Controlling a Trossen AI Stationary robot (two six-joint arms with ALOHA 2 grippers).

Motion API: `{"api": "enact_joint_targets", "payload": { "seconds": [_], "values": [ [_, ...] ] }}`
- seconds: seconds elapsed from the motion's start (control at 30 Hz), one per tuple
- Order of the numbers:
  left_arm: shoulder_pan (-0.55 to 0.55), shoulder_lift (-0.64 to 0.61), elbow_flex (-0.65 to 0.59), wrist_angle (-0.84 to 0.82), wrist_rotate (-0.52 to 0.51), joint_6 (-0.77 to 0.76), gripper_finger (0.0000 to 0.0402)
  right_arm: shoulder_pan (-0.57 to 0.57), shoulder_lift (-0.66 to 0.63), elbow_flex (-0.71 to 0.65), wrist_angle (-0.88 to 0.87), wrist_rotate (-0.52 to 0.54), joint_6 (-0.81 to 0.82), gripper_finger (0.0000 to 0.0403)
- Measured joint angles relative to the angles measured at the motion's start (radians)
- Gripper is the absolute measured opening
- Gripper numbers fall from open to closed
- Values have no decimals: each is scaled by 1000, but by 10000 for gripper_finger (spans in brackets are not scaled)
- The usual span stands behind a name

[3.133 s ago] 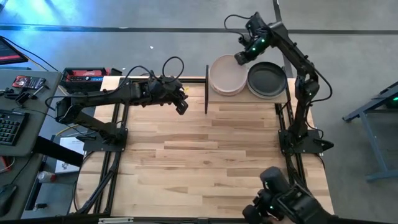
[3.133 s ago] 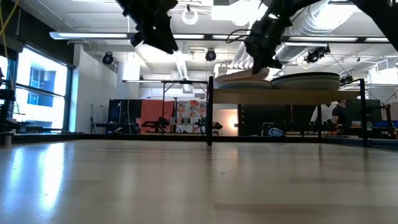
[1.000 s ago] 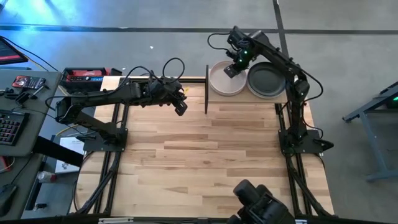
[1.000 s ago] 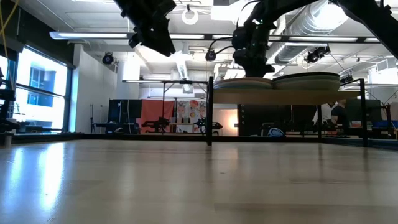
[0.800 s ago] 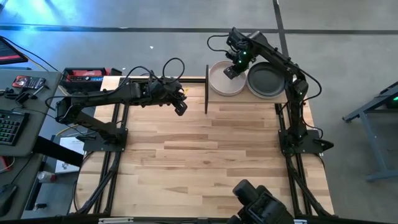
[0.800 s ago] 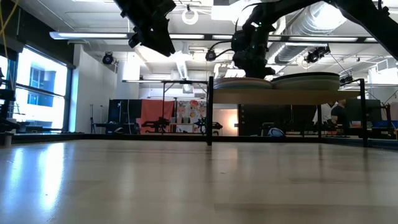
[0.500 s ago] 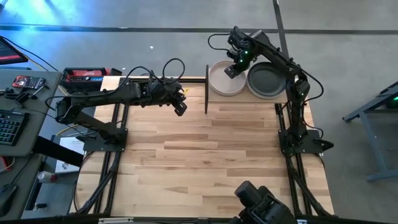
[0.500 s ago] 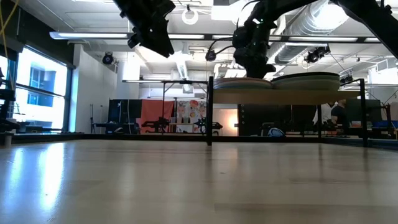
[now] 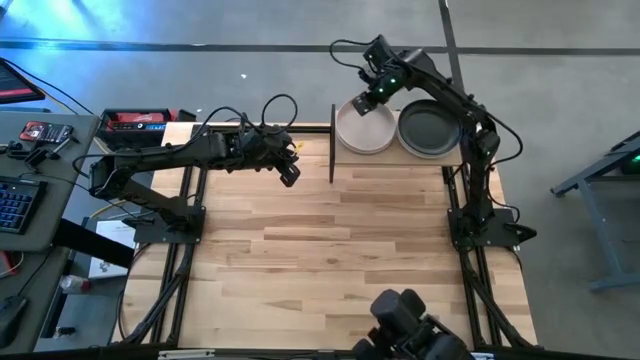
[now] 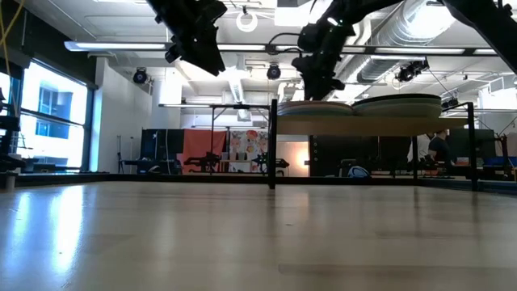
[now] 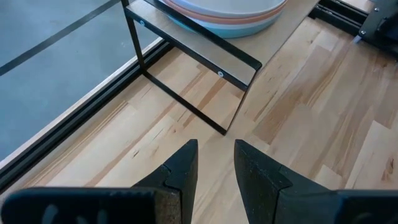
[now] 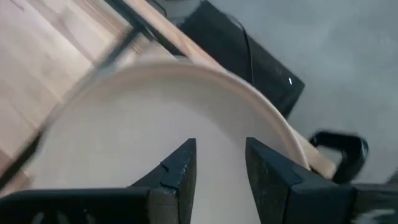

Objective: Place and stack plates onto a shelf
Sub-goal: Stack the gray plate on top of the brown plate on the shelf, then return to Home Position

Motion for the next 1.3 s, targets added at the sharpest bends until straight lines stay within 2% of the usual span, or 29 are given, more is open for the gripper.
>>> {"api": "enact_joint_targets", "payload": {
  "seconds": [0.17,0.87,1.3],
  "values": [
    [0,0,0,0,0,0,92,17,7,0,33,-6,17,114],
    [0,0,0,-24,0,1,92,24,60,0,-70,14,53,114],
    [-3,0,0,-45,0,-2,92,31,8,0,-99,-3,52,114]
  ]
}}
